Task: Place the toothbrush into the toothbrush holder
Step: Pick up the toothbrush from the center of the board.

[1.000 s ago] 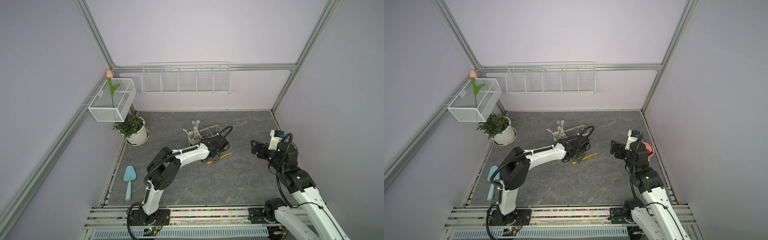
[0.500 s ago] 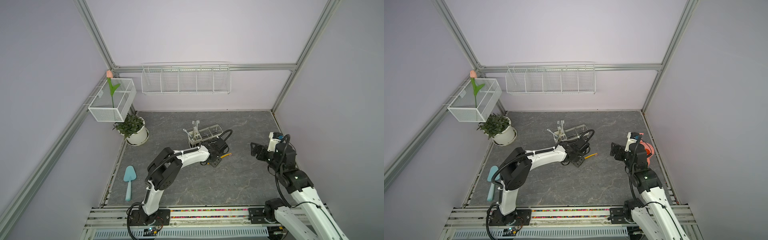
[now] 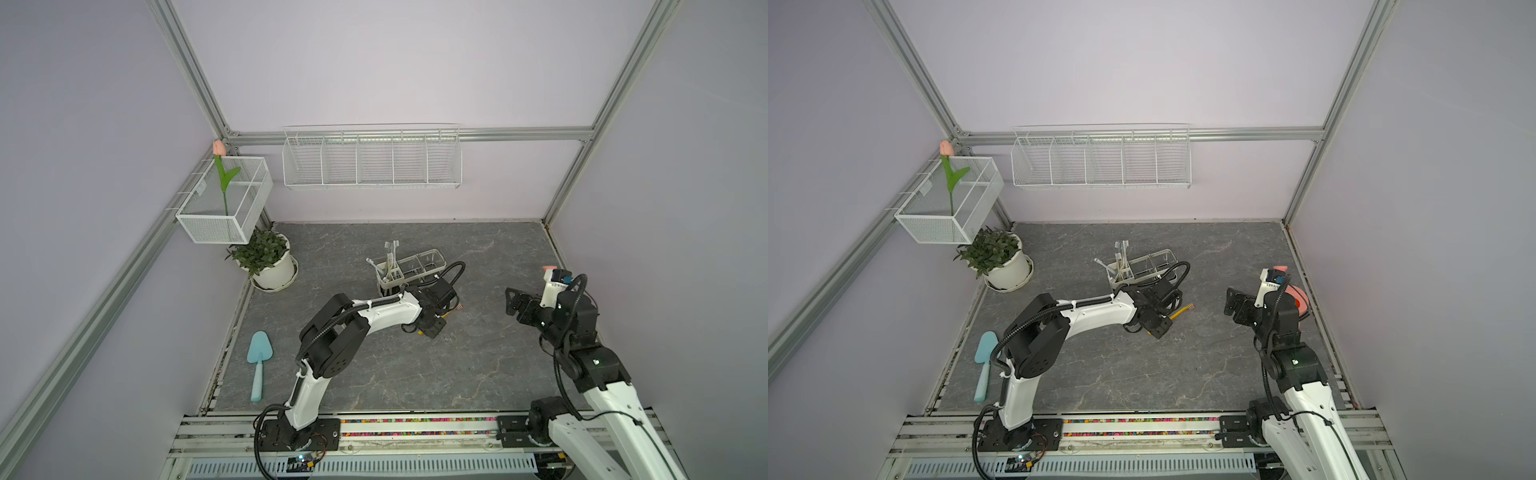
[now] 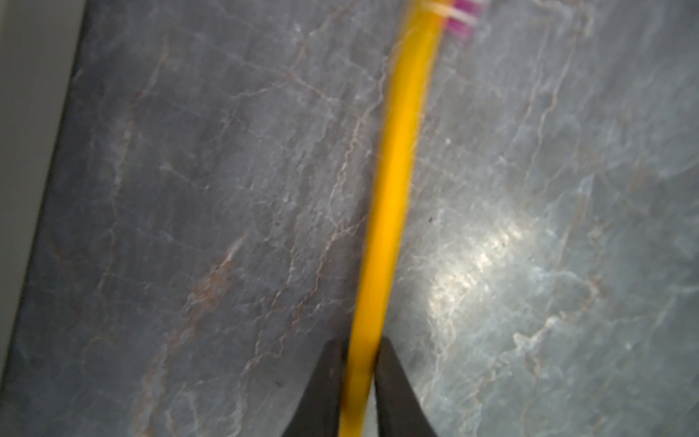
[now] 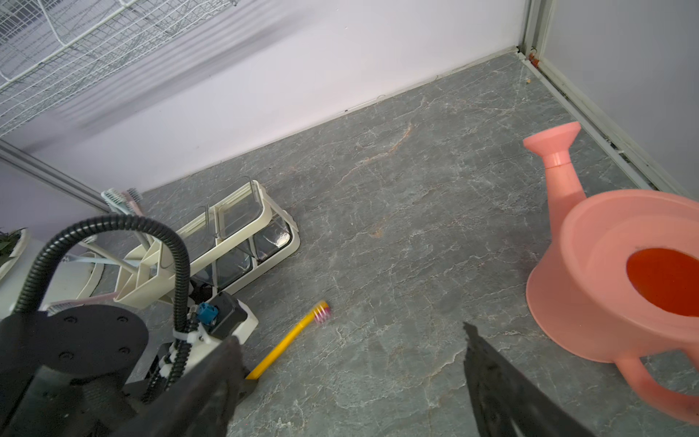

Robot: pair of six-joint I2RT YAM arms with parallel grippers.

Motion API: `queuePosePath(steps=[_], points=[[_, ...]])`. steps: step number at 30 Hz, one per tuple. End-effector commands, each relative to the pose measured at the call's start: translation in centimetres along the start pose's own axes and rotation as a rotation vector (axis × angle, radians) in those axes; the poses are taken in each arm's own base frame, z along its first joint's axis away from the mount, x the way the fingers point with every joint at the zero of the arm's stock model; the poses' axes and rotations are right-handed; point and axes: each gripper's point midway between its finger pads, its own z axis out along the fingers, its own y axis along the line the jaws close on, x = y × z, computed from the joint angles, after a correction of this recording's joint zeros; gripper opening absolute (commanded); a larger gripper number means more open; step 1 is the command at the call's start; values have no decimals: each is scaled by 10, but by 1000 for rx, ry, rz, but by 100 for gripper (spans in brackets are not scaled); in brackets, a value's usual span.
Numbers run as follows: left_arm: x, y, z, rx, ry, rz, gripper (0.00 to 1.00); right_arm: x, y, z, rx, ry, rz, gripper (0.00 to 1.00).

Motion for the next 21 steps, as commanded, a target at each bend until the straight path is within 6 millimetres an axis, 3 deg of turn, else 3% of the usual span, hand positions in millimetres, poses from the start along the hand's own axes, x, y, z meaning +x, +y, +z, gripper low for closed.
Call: queuePosePath(steps=[1, 6, 11, 16, 21], points=[[36, -1, 18, -2, 128, 8, 3, 11, -3, 1, -5, 28, 12, 93], [35, 1, 9, -12, 134, 2, 0, 14, -4, -1, -8, 32, 13, 93], [15, -3, -30, 19, 51, -27, 0, 20, 3, -3, -67, 36, 15, 93], [-22, -12, -95, 90, -117, -48, 0, 20, 46, 0, -311, 60, 6, 93], [-47, -38, -145, 272, -258, 10, 0, 20, 85, 5, -563, 57, 30, 91]])
